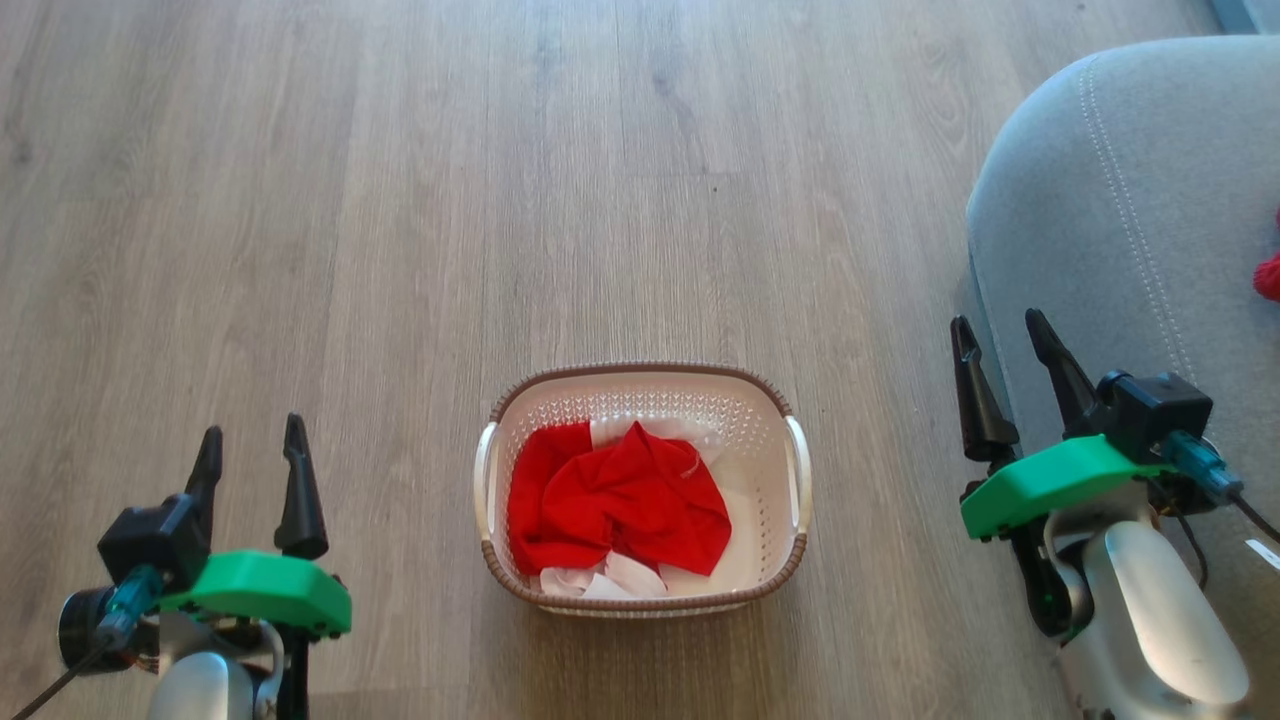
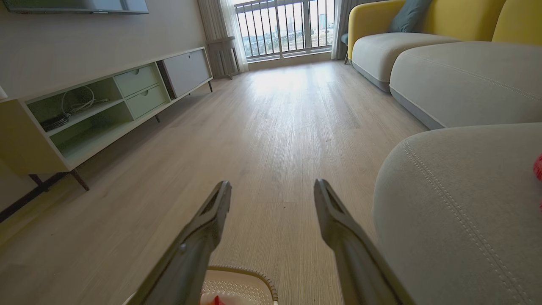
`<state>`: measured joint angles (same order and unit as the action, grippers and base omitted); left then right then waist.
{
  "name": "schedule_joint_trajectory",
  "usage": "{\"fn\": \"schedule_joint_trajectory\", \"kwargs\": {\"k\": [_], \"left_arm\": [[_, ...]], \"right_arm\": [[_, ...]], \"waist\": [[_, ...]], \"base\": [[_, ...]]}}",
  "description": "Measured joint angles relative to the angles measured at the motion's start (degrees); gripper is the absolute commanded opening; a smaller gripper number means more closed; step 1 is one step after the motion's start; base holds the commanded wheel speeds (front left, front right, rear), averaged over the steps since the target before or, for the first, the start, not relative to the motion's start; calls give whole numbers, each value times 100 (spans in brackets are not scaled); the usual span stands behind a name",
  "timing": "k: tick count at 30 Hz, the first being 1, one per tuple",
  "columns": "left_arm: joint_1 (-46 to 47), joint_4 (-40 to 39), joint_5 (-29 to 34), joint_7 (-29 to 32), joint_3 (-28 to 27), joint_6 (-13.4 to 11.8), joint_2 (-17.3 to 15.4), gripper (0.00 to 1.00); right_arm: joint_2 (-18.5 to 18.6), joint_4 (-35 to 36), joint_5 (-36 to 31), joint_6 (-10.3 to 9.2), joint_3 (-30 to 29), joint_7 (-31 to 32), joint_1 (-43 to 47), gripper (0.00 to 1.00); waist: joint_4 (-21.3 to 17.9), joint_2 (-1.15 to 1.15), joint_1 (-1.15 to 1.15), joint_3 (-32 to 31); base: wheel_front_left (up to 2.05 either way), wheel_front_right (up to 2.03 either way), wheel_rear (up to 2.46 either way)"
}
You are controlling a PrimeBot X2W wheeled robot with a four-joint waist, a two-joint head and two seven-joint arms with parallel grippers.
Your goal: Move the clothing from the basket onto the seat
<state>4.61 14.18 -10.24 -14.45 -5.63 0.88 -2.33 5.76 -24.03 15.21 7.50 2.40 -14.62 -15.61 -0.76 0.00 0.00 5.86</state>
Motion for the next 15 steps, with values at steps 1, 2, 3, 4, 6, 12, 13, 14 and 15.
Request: {"fn": "schedule_joint_trajectory", "kwargs": {"k": [1,2,3,4,6,12,13,14,15], "left_arm": [[0,-7,0,0,0,0,0,100],[0,-11,0,0,0,-3,0,100],[0,-15,0,0,2,-5,0,100],[0,-19,0,0,2,-5,0,100],[1,-19,0,0,4,-4,0,100],[7,62,-1,0,186,40,0,100],[11,110,-2,0,223,53,0,100],[16,159,-21,0,271,54,0,100],[28,208,-62,0,343,65,0,100]], "right_arm": [[0,3,0,0,0,0,-1,100],[-1,4,0,0,0,0,-1,100],[-1,7,0,0,0,0,-1,100],[-1,10,0,0,0,0,-1,100],[-1,31,0,0,-2,0,-2,100],[-4,163,-1,0,-13,0,-23,100],[-5,203,-2,0,-13,0,-35,100],[-5,247,-2,0,-14,0,-53,100],[-5,292,-2,0,-16,0,-87,100]], "waist": [[0,0,0,13],[0,0,0,26],[-1,0,0,39],[-3,0,0,52],[-7,0,0,85],[-20,0,0,257],[-25,0,0,303],[-32,0,0,356],[-40,0,0,422]], "base": [[0,0,0],[0,0,0],[0,0,0],[0,0,0],[0,0,0],[0,0,0],[0,0,0],[0,0,0],[0,0,0]]}}
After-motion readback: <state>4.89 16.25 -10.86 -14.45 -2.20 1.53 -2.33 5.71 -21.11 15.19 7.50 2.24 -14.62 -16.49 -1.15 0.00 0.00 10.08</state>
